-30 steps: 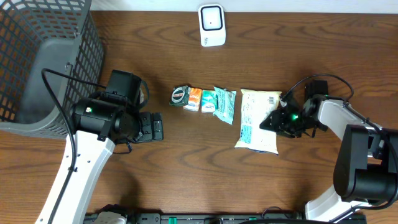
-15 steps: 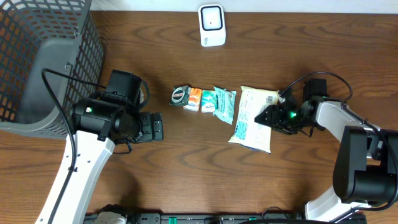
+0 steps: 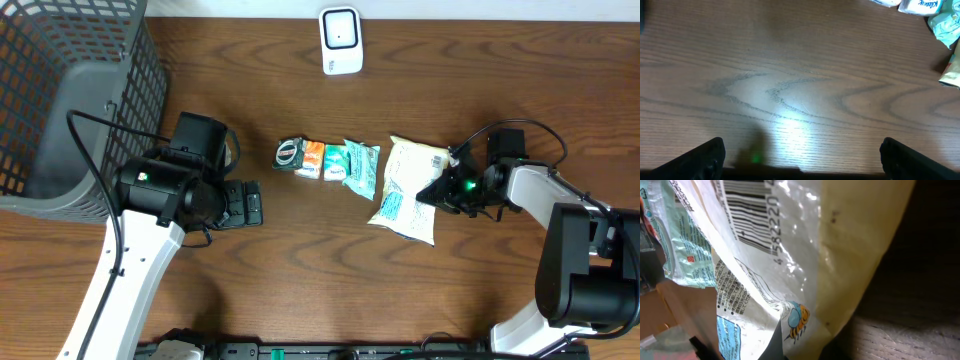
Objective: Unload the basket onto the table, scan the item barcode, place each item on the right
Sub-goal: 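Lift the packet and swing it left toward the scanner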
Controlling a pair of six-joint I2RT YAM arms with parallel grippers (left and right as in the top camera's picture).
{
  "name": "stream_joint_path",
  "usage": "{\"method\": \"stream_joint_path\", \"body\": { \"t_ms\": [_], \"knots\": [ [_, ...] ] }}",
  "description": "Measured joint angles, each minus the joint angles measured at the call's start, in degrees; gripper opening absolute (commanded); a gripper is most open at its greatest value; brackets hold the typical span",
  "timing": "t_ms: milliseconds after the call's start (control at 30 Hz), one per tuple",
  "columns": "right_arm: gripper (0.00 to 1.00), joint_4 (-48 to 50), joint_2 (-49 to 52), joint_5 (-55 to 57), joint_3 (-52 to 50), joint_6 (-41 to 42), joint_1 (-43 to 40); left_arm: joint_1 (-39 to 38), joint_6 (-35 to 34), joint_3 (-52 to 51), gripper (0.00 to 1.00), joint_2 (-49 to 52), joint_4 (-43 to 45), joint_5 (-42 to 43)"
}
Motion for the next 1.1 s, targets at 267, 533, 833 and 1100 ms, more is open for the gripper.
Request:
{"method": "stream_joint_path", "body": {
  "t_ms": [267,533,833,1100],
  "knots": [
    [0.01,-0.83,-3.85,1.79,0.07,-0.66,0.72,-0.02,0.00,0.00,0.98,0.00,0.02,0.00],
    [0.01,0.68,-17.03,-3.34,0.09,-5.86,3.26,0.00,0.00,0.00,0.98,0.00,0.02,0.00],
    [0.01,9.84,-21.73,-14.47,0.13,-3.50,4.87,-0.02,0.00,0.00,0.98,0.00,0.00,0.00],
    [0.01,14.56,-21.77,-14.86,0.50,-0.26,15.37,-0.02,0.00,0.00,0.98,0.00,0.00,0.00]
  ]
}}
